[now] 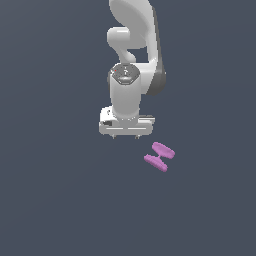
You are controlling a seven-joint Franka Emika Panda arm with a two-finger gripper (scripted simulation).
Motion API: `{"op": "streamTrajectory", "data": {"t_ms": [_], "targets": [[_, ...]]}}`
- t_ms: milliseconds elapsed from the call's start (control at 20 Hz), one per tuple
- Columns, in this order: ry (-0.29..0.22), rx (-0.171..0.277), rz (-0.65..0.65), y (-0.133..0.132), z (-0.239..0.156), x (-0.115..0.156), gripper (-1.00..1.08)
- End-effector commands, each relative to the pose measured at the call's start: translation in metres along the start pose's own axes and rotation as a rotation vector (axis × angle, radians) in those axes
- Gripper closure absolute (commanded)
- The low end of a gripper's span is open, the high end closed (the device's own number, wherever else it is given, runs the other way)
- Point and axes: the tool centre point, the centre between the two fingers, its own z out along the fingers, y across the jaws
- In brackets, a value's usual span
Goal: Pick up the object and move it to a goal position.
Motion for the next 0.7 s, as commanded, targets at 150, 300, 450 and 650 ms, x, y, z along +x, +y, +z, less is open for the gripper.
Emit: {"op": "streamTrajectory", "data": {"t_ms": [150, 300, 450, 650], "targets": [[-0.009, 0.005, -0.001, -0.003, 0.003, -0.002, -0.6], [-0.025, 0.014, -0.003, -0.009, 0.008, -0.006, -0.6], [-0.024, 0.014, -0.004, -0.009, 0.008, -0.006, -0.6], [-0.022, 0.016, -0.026, -0.012, 0.011, -0.003, -0.6]]}}
